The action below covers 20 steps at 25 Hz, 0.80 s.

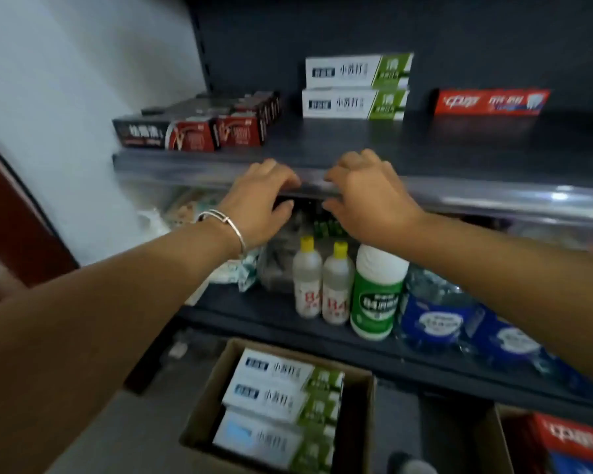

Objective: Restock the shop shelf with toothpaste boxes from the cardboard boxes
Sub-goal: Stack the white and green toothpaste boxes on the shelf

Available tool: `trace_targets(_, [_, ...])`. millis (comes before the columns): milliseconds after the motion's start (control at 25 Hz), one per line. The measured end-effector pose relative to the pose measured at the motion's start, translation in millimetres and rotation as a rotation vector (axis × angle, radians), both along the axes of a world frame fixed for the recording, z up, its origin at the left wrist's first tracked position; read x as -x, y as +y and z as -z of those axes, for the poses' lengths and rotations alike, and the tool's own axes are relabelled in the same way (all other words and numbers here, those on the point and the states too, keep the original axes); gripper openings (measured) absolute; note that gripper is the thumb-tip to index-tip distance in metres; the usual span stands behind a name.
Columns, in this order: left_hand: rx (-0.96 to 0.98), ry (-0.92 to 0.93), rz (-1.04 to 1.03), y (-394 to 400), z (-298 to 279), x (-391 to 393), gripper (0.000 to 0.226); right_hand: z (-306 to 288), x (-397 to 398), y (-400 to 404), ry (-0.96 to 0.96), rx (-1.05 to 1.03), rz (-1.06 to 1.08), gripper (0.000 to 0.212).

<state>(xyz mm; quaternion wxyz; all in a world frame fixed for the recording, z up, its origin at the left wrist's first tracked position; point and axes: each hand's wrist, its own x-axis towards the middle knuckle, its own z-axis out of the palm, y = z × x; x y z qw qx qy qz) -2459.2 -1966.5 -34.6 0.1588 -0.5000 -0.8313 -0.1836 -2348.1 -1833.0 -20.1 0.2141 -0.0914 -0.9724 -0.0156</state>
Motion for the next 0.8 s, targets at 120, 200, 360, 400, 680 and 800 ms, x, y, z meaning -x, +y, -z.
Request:
trace_targets(120, [0.106,-0.094,-0.009,-44.0,69.0,-23.3,0.040,62.9,-28.8,-34.0,-0.128,0.029,-0.047,0.036])
trace_targets(200, [0.259,-0.186,-0.023,-61.9,114.1,-34.0,0.040,108.4,-38.1,-47.2,-0.256,0.088,-0.047,0.036])
trace_targets(360, [0.520,-0.288,-0.049,-76.6,198.3,-38.9,0.050,200.0,-42.3,-56.7,-0.474,0.190,-0.040,0.038])
trace_targets(400, [0.548,-0.304,-0.048,-77.6,218.2,-39.2,0.052,222.5,-41.4,-56.6,-0.533,0.215,-0.039,0.037])
trace_targets(680, [0.778,-0.315,0.042,-62.2,305.3,-35.8,0.068,302.9,-13.5,-39.2,-0.699,0.339,-0.049,0.037])
trace_targets(800, [0.784,-0.269,0.037,-60.6,318.8,-35.5,0.070,314.3,-5.9,-36.1,-0.704,0.353,-0.069,0.038])
